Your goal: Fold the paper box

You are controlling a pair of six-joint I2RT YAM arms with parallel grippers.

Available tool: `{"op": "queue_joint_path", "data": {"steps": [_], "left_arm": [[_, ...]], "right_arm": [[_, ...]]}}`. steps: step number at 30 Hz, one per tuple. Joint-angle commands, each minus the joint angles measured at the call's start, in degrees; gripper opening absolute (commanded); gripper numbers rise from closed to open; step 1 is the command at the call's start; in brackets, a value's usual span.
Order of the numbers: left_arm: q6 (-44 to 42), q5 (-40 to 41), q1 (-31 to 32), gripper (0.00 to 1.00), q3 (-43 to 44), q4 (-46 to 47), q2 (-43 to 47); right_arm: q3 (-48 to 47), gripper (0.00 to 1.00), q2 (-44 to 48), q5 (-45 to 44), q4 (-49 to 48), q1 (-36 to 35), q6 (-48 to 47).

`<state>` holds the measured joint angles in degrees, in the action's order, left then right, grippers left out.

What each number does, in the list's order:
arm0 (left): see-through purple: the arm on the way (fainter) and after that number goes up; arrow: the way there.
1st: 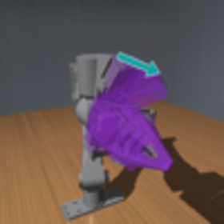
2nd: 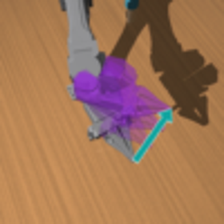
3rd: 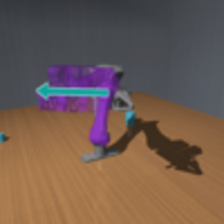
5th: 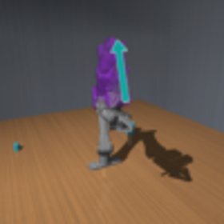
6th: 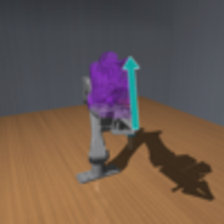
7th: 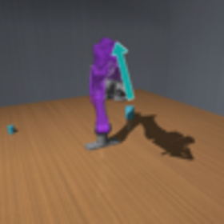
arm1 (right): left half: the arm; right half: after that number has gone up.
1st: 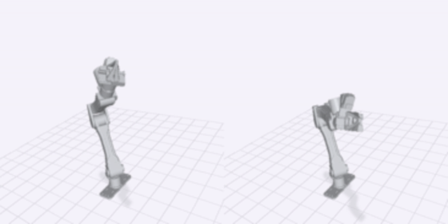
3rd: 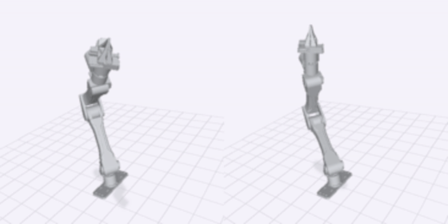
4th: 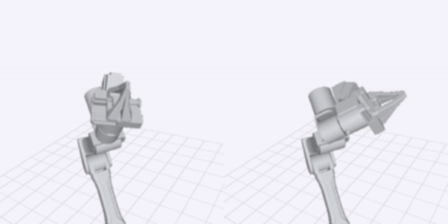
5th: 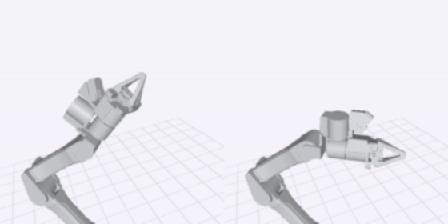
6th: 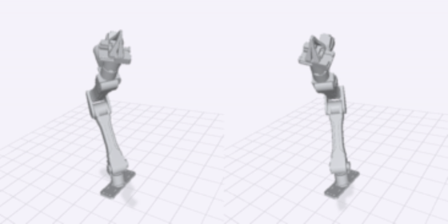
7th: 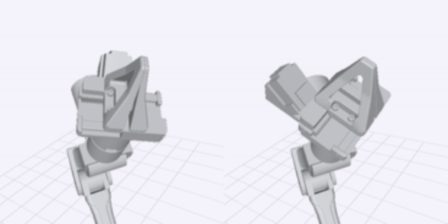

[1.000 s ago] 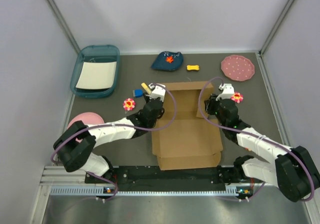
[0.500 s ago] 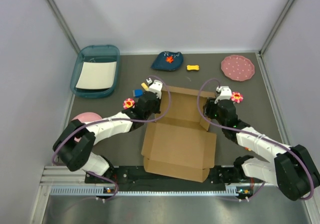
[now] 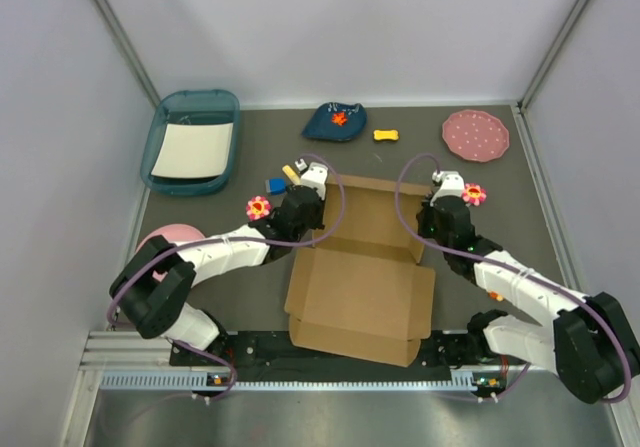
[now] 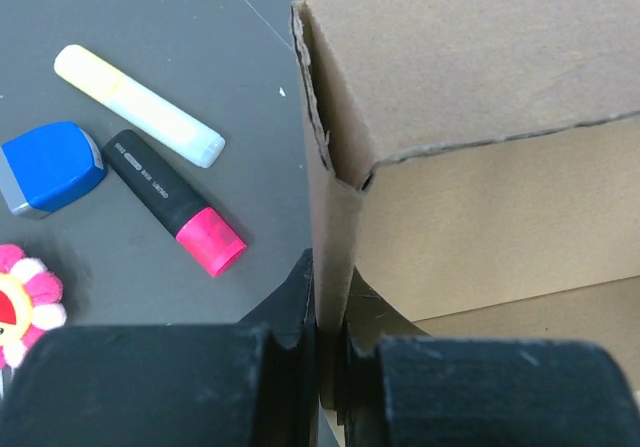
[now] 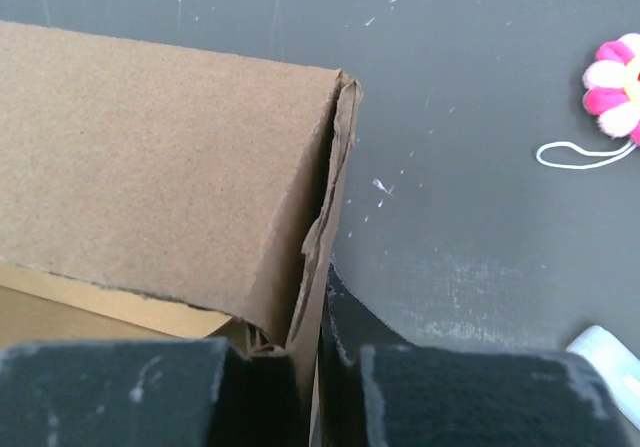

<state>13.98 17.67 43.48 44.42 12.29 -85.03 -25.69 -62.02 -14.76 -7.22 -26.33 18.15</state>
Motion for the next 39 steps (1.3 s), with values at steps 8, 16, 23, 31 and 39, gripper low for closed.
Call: {"op": "queue_joint_path", "data": {"steps": [8,16,23,31,39], "left_arm": [[3.0,15.8,5.3,0.00,2.1,1.9,-1.4],[6.1,20.9,5.6,0.00,3.2,-2.5,-3.4],[7.4,21.6,5.6,0.00,4.1,-5.0,-3.2],[8.3,20.8,5.9,0.00,3.0,-4.5,-1.8],[7.8,21.8,6.3,0.00,2.7,-4.5,-1.7]], "right_arm": [[-7.7,0.50,2.5,-5.7,10.4,-3.0,3.5],[-8.1,0.53,2.3,-3.3,12.7,-3.9,4.2],[-4.8,0.14,1.6,-2.7,11.8,-4.3,4.3],[-4.9,0.00,-2.4,-4.5,13.6,-4.9,5.5],[-4.1,0.30,-3.0,-1.6,13.5,-6.4,7.4]]}}
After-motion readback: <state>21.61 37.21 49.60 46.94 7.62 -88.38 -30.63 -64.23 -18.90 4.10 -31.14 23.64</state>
